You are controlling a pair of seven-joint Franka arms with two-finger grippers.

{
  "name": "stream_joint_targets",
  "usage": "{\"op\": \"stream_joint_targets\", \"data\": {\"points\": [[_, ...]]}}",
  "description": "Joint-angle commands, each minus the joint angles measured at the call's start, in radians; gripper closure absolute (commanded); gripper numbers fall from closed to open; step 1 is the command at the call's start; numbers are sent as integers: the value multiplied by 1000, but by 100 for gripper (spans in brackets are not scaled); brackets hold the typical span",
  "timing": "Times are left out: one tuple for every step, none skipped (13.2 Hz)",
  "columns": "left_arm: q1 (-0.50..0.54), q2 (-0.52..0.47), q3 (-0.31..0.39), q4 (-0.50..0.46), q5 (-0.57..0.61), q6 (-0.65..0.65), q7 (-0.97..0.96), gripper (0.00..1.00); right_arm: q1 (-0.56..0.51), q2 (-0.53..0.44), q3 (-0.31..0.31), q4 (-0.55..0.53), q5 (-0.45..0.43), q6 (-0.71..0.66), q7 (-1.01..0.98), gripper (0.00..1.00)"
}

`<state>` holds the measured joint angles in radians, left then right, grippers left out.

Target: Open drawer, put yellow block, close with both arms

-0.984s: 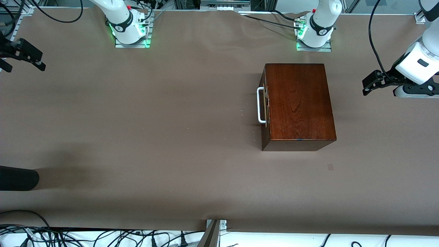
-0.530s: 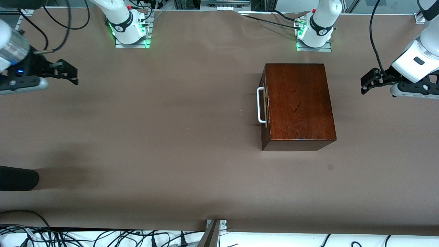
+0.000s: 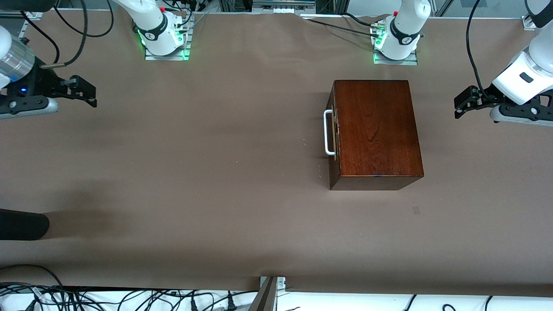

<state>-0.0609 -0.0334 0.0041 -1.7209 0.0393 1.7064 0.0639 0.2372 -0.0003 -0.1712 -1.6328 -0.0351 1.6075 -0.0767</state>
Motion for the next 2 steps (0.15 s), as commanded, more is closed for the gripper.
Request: {"op": "stream_joint_targets", "data": {"points": [[-5, 13, -1, 33, 25, -27, 17, 0, 1, -7, -5, 2, 1, -8, 2, 0], [-7, 16, -3, 44, 24, -28, 17, 0, 2, -9, -4, 1, 1, -9, 3, 0]]}}
